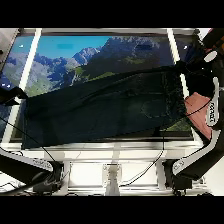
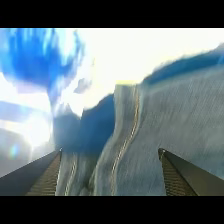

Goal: Fold the clothes and pants, and hang the long-sleeved shirts on hangers.

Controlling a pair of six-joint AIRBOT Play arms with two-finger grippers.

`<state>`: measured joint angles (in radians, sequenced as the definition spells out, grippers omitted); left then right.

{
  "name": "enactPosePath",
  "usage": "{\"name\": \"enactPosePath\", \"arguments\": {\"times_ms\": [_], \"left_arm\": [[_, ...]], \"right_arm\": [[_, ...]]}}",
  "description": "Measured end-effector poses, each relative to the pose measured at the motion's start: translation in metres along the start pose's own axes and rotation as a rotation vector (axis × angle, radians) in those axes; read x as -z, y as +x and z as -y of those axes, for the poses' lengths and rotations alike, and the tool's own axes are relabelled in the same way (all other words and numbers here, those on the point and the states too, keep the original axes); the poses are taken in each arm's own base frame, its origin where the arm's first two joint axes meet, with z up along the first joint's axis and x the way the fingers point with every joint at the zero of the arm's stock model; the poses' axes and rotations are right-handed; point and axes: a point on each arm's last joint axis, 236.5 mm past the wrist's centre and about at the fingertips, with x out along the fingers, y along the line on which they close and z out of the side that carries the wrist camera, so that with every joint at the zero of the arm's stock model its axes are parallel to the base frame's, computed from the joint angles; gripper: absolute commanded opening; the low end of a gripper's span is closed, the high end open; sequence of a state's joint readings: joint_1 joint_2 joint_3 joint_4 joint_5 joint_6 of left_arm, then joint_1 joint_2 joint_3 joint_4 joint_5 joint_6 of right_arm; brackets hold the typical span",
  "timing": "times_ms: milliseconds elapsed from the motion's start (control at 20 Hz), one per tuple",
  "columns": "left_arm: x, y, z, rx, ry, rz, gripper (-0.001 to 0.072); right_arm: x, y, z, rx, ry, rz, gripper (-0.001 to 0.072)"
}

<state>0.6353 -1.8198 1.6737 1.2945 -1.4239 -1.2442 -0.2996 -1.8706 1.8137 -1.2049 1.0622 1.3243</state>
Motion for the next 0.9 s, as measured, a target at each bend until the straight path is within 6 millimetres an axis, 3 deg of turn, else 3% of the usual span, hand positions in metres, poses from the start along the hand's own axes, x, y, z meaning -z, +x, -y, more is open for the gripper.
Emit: {"name": "enactPosePath", "arguments": {"times_ms": [250, 400, 500, 650, 900], "left_arm": [[-0.026, 0.018, 0.016, 0.101, -0.002, 0.086, 0.0626], [-0.032, 0.035, 0.032, 0.2, -0.036, 0.09, 0.0531], [-0.035, 0.044, 0.04, 0.244, -0.053, 0.089, 0.0354], [-0.036, 0.053, 0.049, 0.283, -0.051, 0.081, 0.0026], [-0.043, 0.05, 0.06, 0.319, 0.027, 0.114, 0.0022]], "right_arm": [[0.008, 0.0, -0.002, -0.009, 0.013, -0.036, 0.0038], [0.011, 0.0, -0.003, -0.012, 0.022, -0.049, 0.0037], [0.014, -0.001, -0.004, -0.014, 0.024, -0.059, 0.0038], [0.016, -0.001, -0.004, -0.016, 0.026, -0.068, 0.0038], [0.017, -0.001, -0.005, -0.018, 0.028, -0.074, 0.0037]]}}
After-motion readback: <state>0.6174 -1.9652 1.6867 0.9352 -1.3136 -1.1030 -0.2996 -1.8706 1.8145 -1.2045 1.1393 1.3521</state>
